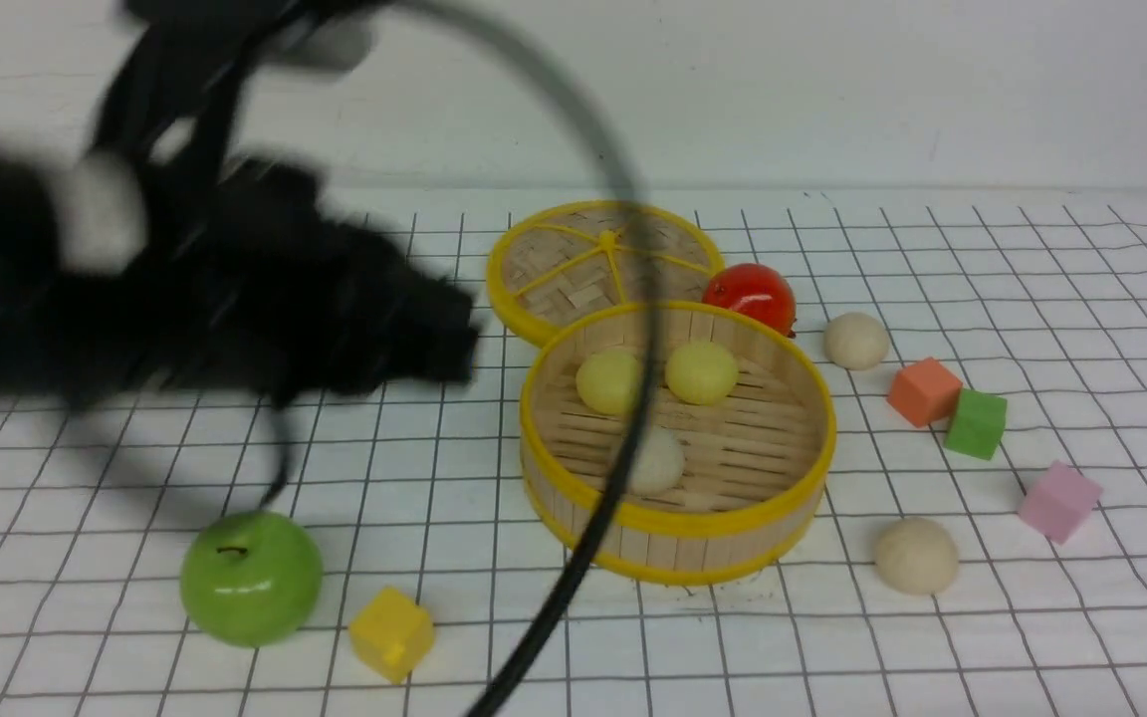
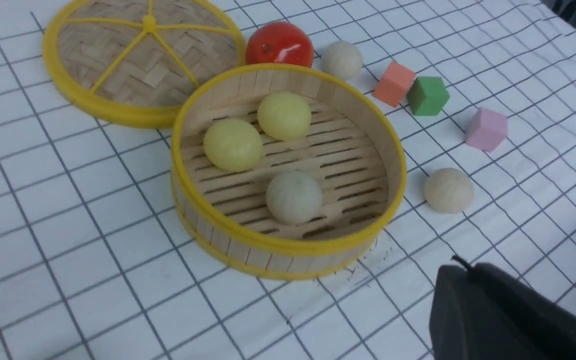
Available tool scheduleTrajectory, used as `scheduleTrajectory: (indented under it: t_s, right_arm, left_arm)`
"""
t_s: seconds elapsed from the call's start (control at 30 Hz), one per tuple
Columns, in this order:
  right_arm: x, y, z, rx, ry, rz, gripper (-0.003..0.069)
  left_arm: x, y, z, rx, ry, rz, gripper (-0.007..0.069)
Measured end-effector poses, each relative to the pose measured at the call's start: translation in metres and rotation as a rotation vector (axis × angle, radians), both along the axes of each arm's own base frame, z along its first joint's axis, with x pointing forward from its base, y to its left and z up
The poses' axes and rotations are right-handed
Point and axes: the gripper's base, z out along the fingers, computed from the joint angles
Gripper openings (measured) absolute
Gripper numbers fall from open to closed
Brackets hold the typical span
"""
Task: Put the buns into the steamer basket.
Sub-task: Use the right arm to grab a steamed stuffed bun
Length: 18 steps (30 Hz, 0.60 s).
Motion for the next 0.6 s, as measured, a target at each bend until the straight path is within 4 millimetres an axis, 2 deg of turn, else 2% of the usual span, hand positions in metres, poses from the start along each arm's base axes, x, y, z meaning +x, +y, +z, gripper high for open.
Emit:
scheduleTrajectory:
  t_s: [0.03, 0.1, 0.13, 0.27, 0.47, 0.57, 0.6]
  right_arm:
    - [0.000, 0.001, 0.001, 0.071, -0.008, -0.007, 0.0239]
    - [0.001, 0.002, 0.001, 0.163, -0.021, -0.018, 0.0239]
    - [0.002, 0.004, 0.004, 0.297, -0.043, -0.031, 0.0239]
    - [0.003, 0.005, 0.016, 0.664, -0.129, -0.071, 0.0239]
    - [0.004, -0.003, 0.032, 0.806, -0.320, -0.107, 0.0239]
    - [0.002, 0.000, 0.040, 0.805, -0.296, -0.080, 0.0239]
    - [0.002, 0.003, 0.049, 0.759, -0.259, -0.050, 0.0239]
  left_arm:
    - [-0.010, 0.008, -0.014, -0.010, -0.009, 0.008, -0.0013]
    - [-0.025, 0.019, -0.023, -0.038, -0.040, 0.017, -0.0013]
    - [-0.041, 0.031, -0.044, -0.064, -0.057, 0.031, -0.0013]
    - [-0.074, 0.057, -0.079, -0.194, -0.172, 0.075, -0.0013]
    - [-0.095, 0.073, -0.117, -0.229, -0.201, 0.090, -0.0013]
    - [-0.096, 0.074, -0.128, -0.211, -0.178, 0.091, -0.0013]
    - [-0.096, 0.074, -0.130, -0.205, -0.170, 0.091, -0.0013]
